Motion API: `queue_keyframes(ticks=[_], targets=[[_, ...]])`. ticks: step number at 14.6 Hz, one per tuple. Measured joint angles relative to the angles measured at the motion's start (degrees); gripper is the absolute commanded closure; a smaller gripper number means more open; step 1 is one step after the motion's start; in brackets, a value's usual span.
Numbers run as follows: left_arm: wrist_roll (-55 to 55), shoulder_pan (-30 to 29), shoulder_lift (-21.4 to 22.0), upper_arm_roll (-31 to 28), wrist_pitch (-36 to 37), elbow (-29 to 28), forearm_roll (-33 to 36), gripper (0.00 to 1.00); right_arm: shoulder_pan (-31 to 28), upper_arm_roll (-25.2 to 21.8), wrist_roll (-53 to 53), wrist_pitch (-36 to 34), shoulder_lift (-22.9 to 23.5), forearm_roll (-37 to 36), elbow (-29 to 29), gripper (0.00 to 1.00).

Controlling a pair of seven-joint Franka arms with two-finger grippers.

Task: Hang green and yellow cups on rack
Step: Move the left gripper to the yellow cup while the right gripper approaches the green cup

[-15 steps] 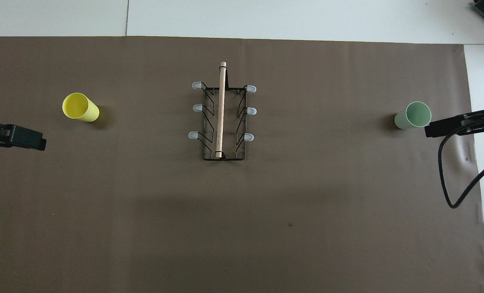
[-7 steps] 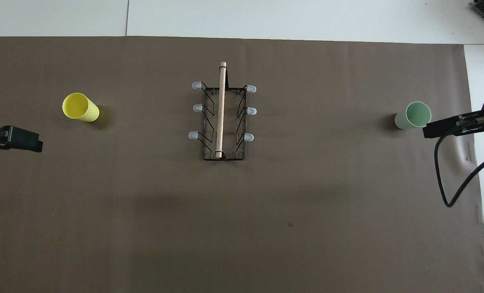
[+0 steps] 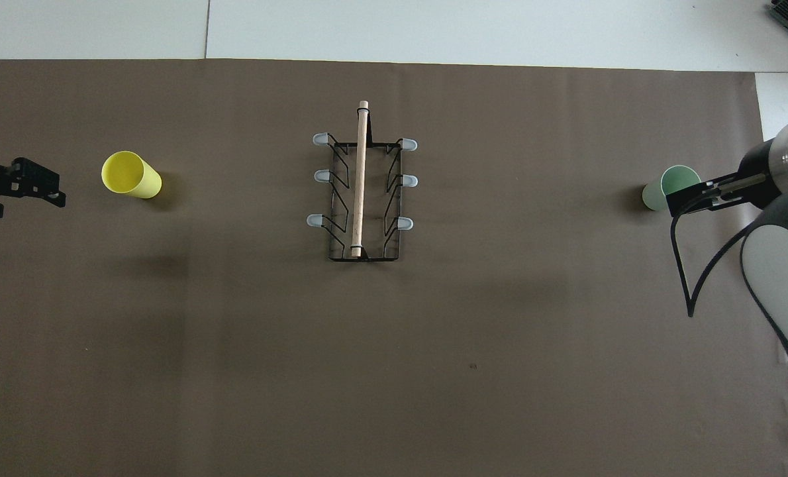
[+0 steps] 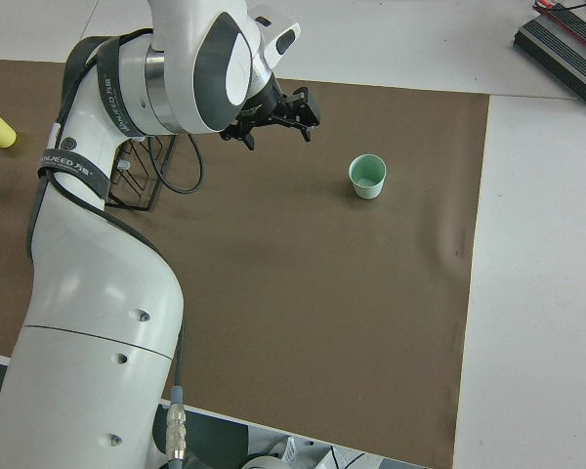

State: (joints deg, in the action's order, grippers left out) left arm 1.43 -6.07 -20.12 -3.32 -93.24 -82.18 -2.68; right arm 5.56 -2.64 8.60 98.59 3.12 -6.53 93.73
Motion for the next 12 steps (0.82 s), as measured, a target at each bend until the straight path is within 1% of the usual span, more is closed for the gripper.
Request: queue_keyframes(ticks=[2, 3, 5, 6, 9, 10, 12], targets=[[-1.8, -0.3, -7.6, -2.4, 0.0, 7.2, -2.2, 0.00, 0.3, 0.1, 3.7, 2.3, 0.8, -2.7, 1.7, 0.00], [-3.0, -0.3, -10.9, -3.7, -0.1, 9.9, -3.3, 0.00, 0.3, 0.0, 7.4, 3.5, 0.9, -5.8, 2.8, 0.00], [-5.9, -0.5, -15.8, -5.9, -2.1, 13.4, -7.5, 0.00, 0.4, 0.0, 17.3, 4.5, 1.0, -12.8, 4.6, 0.00], [-8.9, -0.7, -17.1, -6.7, -3.0, 14.1, -10.4, 0.00, 0.8, 0.0, 22.1, 4.7, 1.0, -15.7, 5.6, 0.00], [-21.6, -2.7, -17.6, -8.0, -4.2, 12.8, -21.0, 0.00, 3.3, 0.1, 34.4, 6.2, 1.0, -23.8, 7.4, 0.00], [-24.8, -3.6, -17.2, -8.2, -5.5, 10.9, -24.7, 0.00, 3.6, 0.2, 39.7, 7.1, 1.0, -25.0, 7.6, 0.00], [-30.1, -4.9, -15.3, -8.3, -10.0, 4.2, -31.5, 0.00, 3.7, 0.1, 50.0, 8.4, 1.0, -27.9, 8.0, 0.00]])
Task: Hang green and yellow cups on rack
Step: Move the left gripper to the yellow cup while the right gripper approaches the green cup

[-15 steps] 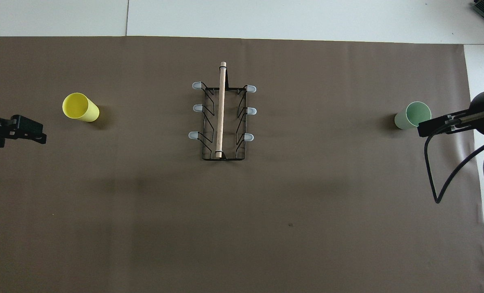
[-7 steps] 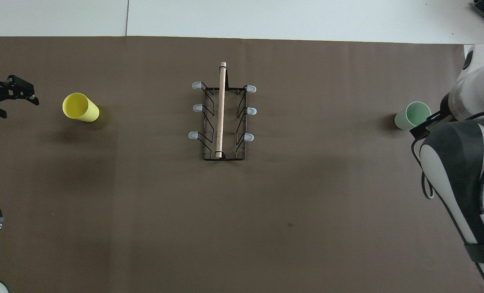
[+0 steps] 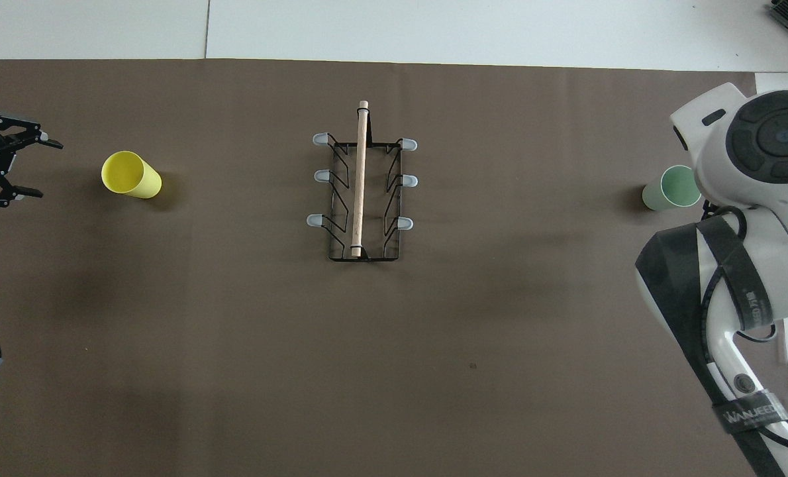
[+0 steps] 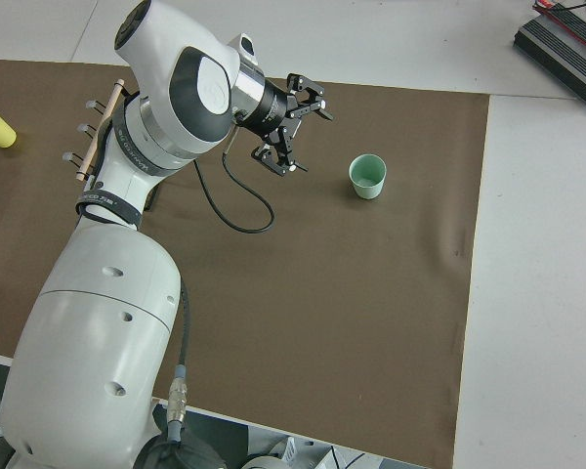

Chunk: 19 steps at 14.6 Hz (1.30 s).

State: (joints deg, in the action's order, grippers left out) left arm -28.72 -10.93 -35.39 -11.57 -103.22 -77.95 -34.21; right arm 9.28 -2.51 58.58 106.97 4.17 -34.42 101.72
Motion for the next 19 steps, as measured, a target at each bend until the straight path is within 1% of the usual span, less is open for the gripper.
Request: queue_keyframes(ticks=[2, 4, 6, 9, 12, 16, 19], targets=[[-4.4, 0.0, 2.2, 0.1, -4.0, -7.0, -6.2, 0.00, 1.1, 0.0, 4.8, 0.4, 0.4, -4.7, 0.8, 0.00], [-7.9, 0.0, 3.6, 0.1, -4.9, -11.6, -11.3, 0.00, 3.9, 0.1, 5.0, 1.0, 2.8, -8.7, 1.8, 0.00], [-9.3, -0.8, 4.3, 0.0, -5.0, -15.0, -16.8, 0.00, 6.1, 0.2, 3.3, 2.6, 6.8, -11.3, 2.1, 0.00], [-13.9, -1.6, 4.9, -0.1, -5.1, -18.4, -22.7, 0.00, 6.4, -0.1, 1.5, 6.9, 11.6, -13.3, 2.3, 0.00], [-15.7, -1.6, 6.1, 0.0, -5.1, -21.1, -25.7, 0.00, 6.3, -0.2, -1.7, 8.2, 14.8, -17.0, 3.0, 0.00], [-16.1, -0.8, 7.0, 0.6, -5.4, -23.0, -25.9, 0.00, 7.7, 0.0, -9.1, 8.7, 20.1, -22.3, 3.4, 0.00], [-16.2, 0.4, 7.0, 0.7, -7.2, -23.9, -26.2, 0.00, 7.0, -0.3, -10.0, 10.0, 21.7, -26.4, 3.9, 0.00]])
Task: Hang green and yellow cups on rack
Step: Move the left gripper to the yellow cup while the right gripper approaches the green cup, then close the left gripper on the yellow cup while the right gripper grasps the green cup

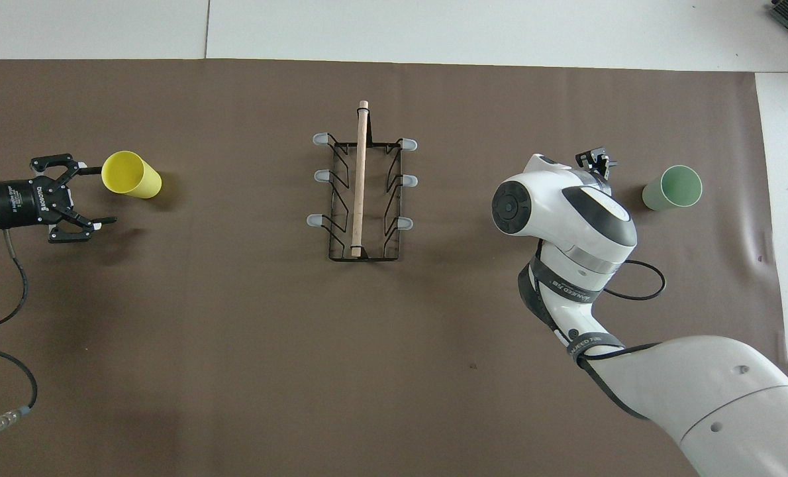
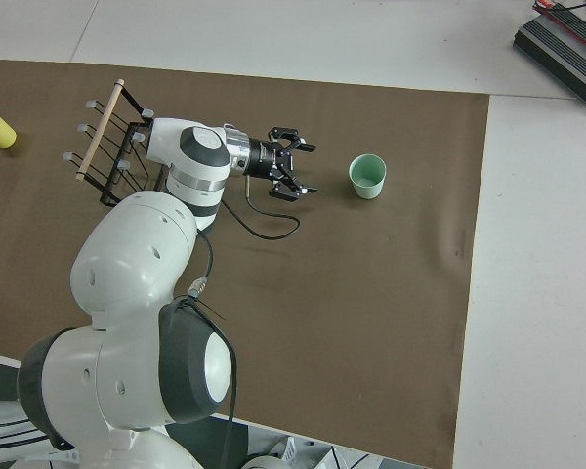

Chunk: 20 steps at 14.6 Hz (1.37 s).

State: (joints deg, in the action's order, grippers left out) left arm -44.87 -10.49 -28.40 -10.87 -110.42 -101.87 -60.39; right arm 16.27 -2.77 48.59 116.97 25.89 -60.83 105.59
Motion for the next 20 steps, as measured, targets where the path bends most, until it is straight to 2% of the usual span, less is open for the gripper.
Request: queue_keyframes(ticks=[3, 7, 12, 20], targets=[[0.0, 1.3, 0.0, 0.1, -2.7, -0.8, -2.6, 0.00, -3.1, -0.1, 0.0, 4.2, 0.1, -3.5, 1.5, 0.00], [-0.1, 3.0, 0.0, 0.2, -6.1, -1.7, -4.8, 0.00, -4.8, -0.1, -0.1, 8.3, 0.1, -4.5, 2.9, 0.00], [-0.1, 4.4, 0.0, 0.2, -8.5, -2.3, -6.4, 0.00, -5.8, -0.1, -3.1, 9.8, 0.1, -9.5, 5.9, 0.00], [1.4, 5.0, 0.0, 0.2, -10.1, -4.2, -10.6, 0.00, -8.4, -0.2, -3.2, 12.3, 0.1, -14.3, 6.6, 0.00]])
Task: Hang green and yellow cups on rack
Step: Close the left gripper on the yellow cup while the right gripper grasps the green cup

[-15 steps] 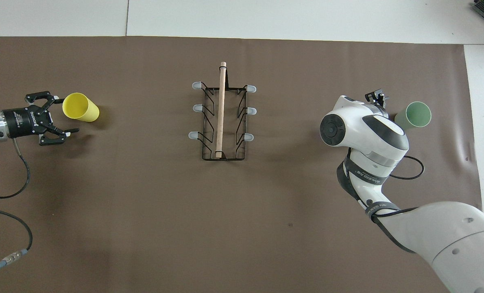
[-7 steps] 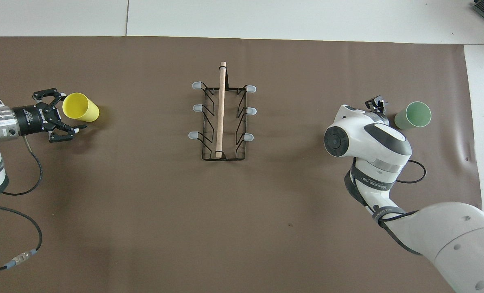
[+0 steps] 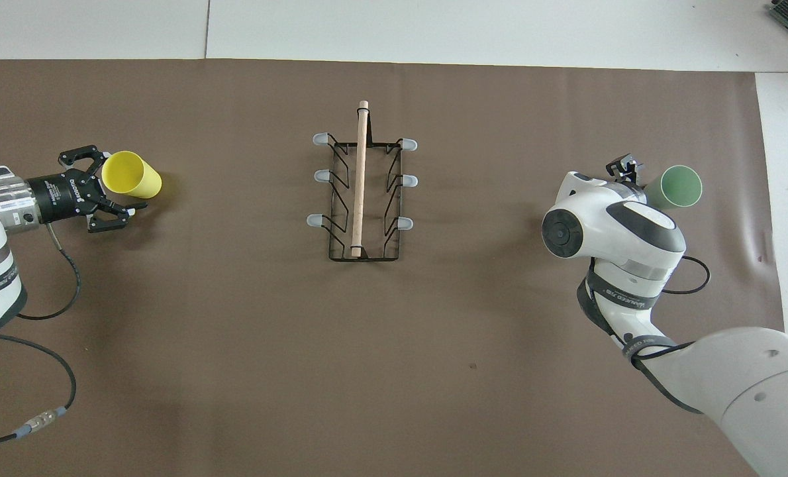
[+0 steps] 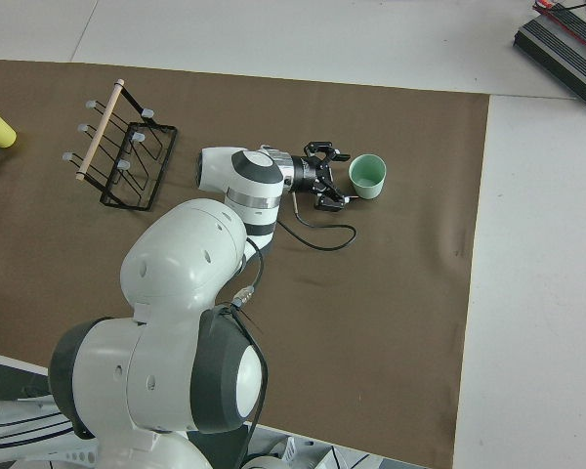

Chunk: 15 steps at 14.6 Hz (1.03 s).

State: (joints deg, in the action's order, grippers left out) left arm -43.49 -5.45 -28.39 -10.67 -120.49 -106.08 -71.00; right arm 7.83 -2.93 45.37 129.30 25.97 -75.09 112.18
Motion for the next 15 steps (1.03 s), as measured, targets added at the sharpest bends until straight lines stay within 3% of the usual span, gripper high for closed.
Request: queue_keyframes(ticks=[15], targets=[[9.3, 0.0, 0.0, 0.0, -0.5, -3.2, -10.9, 0.00, -5.4, 0.0, -4.5, 6.1, 0.0, -14.5, 1.9, 0.00]])
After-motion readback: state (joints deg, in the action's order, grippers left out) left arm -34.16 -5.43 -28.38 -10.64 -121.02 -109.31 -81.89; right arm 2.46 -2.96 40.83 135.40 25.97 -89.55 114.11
